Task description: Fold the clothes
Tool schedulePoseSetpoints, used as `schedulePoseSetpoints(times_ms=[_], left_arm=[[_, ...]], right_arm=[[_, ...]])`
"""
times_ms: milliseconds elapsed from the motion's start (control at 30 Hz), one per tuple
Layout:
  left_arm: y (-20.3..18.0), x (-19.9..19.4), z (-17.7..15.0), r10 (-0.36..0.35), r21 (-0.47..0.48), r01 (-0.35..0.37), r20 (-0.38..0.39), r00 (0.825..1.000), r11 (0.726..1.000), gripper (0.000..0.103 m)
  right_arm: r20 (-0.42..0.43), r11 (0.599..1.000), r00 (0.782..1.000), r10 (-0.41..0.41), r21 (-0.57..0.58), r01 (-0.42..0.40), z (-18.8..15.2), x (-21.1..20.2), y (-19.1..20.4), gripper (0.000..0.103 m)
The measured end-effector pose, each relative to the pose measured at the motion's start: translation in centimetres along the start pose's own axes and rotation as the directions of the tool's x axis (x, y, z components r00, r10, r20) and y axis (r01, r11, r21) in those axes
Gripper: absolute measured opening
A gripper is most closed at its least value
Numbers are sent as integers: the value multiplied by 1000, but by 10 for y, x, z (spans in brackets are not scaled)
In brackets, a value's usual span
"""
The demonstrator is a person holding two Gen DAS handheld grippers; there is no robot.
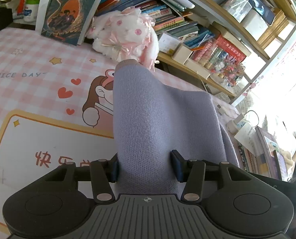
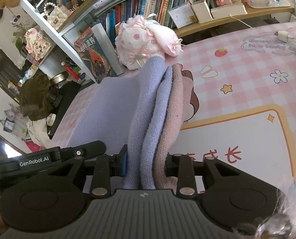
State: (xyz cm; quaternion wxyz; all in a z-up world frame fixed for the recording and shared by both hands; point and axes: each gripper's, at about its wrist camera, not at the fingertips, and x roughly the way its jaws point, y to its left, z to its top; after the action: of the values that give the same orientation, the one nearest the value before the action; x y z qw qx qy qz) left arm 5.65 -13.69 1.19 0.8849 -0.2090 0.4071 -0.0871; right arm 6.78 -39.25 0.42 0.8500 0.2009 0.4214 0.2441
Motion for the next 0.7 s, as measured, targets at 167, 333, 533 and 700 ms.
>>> schedulePoseSetpoints(times_ms=[167, 333, 533, 700], left_arm=[[0, 1, 2, -3, 12, 3, -5, 1000, 1000, 49], [4, 2, 4, -13, 14, 13, -12, 1000, 1000, 50], [19, 1, 9, -40, 22, 40, -26, 999, 999, 50], [40, -4, 18, -75, 42, 76, -43, 996, 996, 50]], right_arm=[[8, 1000, 1000, -5, 7, 5, -1, -2, 1, 28], [11, 1000, 1000, -17, 9, 16, -1, -2, 5, 28], [16, 999, 999, -42, 15, 41, -4, 3, 17, 28], [32, 996, 996, -80, 29, 79, -10, 12, 37, 28]])
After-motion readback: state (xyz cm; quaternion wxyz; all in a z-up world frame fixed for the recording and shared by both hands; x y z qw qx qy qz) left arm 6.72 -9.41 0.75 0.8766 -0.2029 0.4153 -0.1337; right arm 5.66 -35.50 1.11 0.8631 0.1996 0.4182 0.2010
